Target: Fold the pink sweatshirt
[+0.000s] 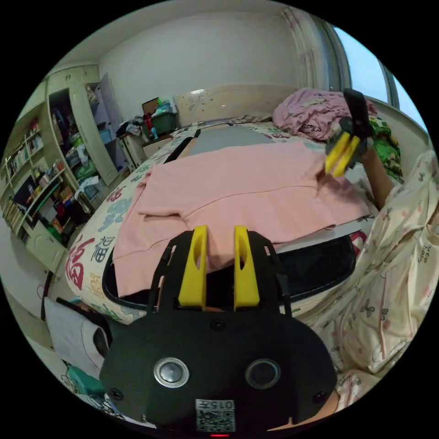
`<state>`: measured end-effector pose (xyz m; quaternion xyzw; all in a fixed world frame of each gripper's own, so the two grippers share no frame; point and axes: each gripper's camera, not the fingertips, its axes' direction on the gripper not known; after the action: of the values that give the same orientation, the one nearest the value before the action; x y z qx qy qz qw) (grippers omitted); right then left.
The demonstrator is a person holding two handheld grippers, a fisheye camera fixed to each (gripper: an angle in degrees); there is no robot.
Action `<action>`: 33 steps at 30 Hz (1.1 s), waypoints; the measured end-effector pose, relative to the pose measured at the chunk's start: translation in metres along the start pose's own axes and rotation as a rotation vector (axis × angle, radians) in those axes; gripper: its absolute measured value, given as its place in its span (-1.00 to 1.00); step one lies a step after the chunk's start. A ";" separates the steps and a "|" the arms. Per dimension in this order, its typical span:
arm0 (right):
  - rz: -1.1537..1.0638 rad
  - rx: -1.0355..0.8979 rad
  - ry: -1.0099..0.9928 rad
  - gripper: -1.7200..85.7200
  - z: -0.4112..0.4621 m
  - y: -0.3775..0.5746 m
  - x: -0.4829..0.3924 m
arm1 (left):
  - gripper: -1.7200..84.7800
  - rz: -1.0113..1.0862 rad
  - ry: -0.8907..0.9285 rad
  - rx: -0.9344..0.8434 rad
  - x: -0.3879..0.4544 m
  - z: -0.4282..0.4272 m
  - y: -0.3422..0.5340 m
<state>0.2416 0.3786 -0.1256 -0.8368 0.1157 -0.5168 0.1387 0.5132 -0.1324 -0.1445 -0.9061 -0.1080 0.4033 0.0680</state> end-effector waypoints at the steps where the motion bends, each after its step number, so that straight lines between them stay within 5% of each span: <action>1: 0.157 0.119 0.083 -0.81 -0.035 0.017 0.027 | -0.75 0.031 0.022 0.021 0.006 -0.004 -0.009; 4: 0.600 0.331 0.291 -0.77 -0.094 0.084 0.098 | -0.74 0.228 0.217 0.157 0.051 -0.019 -0.060; 8: 0.950 0.198 0.375 -0.68 -0.093 0.142 0.164 | -0.71 0.496 0.503 0.128 0.136 0.010 -0.137; 13: 0.956 0.225 0.210 -0.65 -0.070 0.141 0.198 | -0.69 0.672 0.550 -0.024 0.203 0.056 -0.184; 19: 1.066 0.138 0.266 -0.76 -0.039 0.106 0.221 | -0.75 0.703 0.528 -0.135 0.227 0.101 -0.199; 28: 1.013 0.391 0.246 -0.91 -0.077 0.088 0.192 | -0.93 0.732 0.479 0.044 0.227 0.098 -0.175; 33: 0.981 0.422 0.483 -0.92 -0.107 0.058 0.146 | -0.94 0.624 0.617 0.286 0.196 0.079 -0.164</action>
<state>0.2075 0.2634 0.0216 -0.4982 0.4124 -0.5803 0.4951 0.5585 0.0783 -0.3026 -0.9546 0.2517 0.1269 0.0967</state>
